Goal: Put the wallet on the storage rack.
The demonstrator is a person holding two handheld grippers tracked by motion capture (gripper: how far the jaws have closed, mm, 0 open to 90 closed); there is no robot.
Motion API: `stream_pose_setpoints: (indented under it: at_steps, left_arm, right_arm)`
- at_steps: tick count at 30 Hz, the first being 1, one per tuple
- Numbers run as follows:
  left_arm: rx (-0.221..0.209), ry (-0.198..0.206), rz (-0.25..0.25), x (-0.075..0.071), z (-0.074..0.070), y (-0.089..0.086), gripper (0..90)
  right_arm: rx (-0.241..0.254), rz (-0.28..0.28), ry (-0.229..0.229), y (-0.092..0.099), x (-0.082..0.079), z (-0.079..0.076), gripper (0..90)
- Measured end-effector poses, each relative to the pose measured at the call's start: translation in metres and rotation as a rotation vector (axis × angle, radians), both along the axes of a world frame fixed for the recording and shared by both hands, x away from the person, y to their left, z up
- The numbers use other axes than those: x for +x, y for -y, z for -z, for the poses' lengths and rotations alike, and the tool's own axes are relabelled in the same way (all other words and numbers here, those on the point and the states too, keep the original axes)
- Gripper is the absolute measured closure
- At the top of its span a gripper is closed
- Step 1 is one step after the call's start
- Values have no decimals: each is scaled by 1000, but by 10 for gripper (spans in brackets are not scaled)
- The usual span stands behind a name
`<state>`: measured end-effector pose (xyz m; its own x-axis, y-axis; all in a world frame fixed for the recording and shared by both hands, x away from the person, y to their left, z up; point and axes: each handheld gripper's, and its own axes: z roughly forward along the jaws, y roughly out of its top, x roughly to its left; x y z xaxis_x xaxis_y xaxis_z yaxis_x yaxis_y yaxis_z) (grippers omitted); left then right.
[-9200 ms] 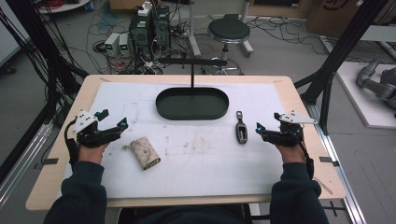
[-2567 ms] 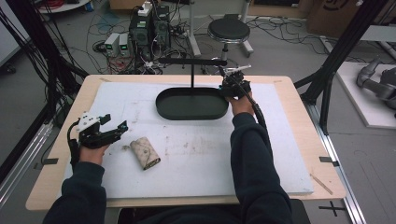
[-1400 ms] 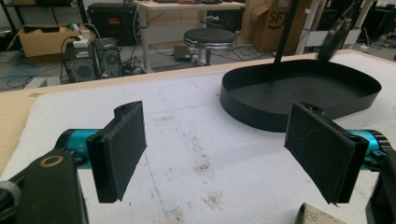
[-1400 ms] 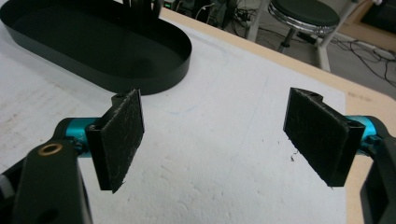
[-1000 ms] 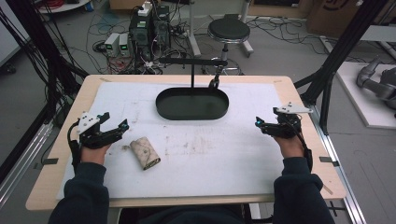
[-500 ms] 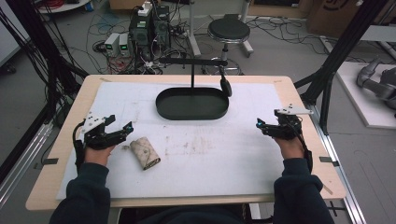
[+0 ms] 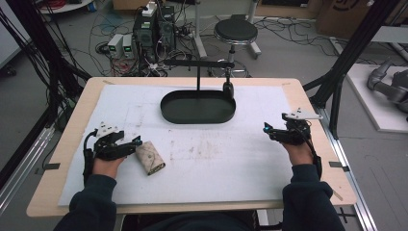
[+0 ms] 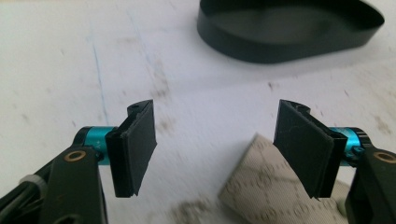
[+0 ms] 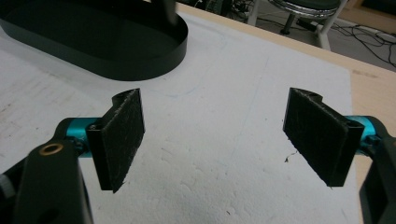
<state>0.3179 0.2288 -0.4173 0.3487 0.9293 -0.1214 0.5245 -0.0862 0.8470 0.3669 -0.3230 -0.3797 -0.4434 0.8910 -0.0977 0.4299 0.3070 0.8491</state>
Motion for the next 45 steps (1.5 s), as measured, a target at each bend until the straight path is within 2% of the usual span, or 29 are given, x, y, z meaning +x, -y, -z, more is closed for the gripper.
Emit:
stream_pose_setpoints:
  at_steps: [4,8,13,15,19,24,25,26,27,29,31,33,36,37,39,42,45]
  left_arm:
    - [2,-63,21,-3,6,9,292]
    - [-9,-109,27,-4,9,13,292]
    - [-55,-161,44,-2,13,12,292]
    - [-68,-181,78,0,15,13,311]
    - [-48,-196,116,6,15,13,347]
    - [-22,-169,202,20,15,16,403]
    - [-10,-165,221,23,16,17,446]
    - [-10,-165,221,23,16,17,460]
    - [-6,-157,242,28,16,18,478]
    - [-9,-150,217,30,15,19,487]
    - [-11,-156,160,27,13,20,440]
    - [-35,-157,107,22,10,20,369]
    - [-44,-161,79,11,6,21,339]
    - [-36,-171,71,8,5,21,339]
    - [-48,-193,48,5,6,23,324]
    - [-61,-227,75,6,11,25,324]
    - [-65,-227,108,9,13,27,331]
  right_arm:
    - [-2,4,-1,0,1,1,211]
    - [-8,0,-4,-1,2,1,211]
    - [-10,-5,-13,-2,3,2,211]
    - [-12,-5,-13,-2,3,2,211]
    - [-13,-2,-17,-2,3,3,211]
    - [-13,-1,-17,-2,2,2,212]
    - [-14,-3,-14,-2,2,2,212]
    - [-14,-3,-14,-2,2,2,212]
    - [-14,-6,-13,-2,1,2,212]
    - [-15,-4,-14,-2,2,2,212]
    - [-14,-4,-13,-1,2,2,213]
    - [-10,-1,-15,0,2,2,213]
    - [-10,1,-20,0,2,2,213]
    - [-12,-3,-19,0,2,2,213]
    - [-11,-1,-21,-1,2,2,214]
    - [-18,-5,-19,-2,2,2,215]
    - [-20,-9,-21,-2,2,3,215]
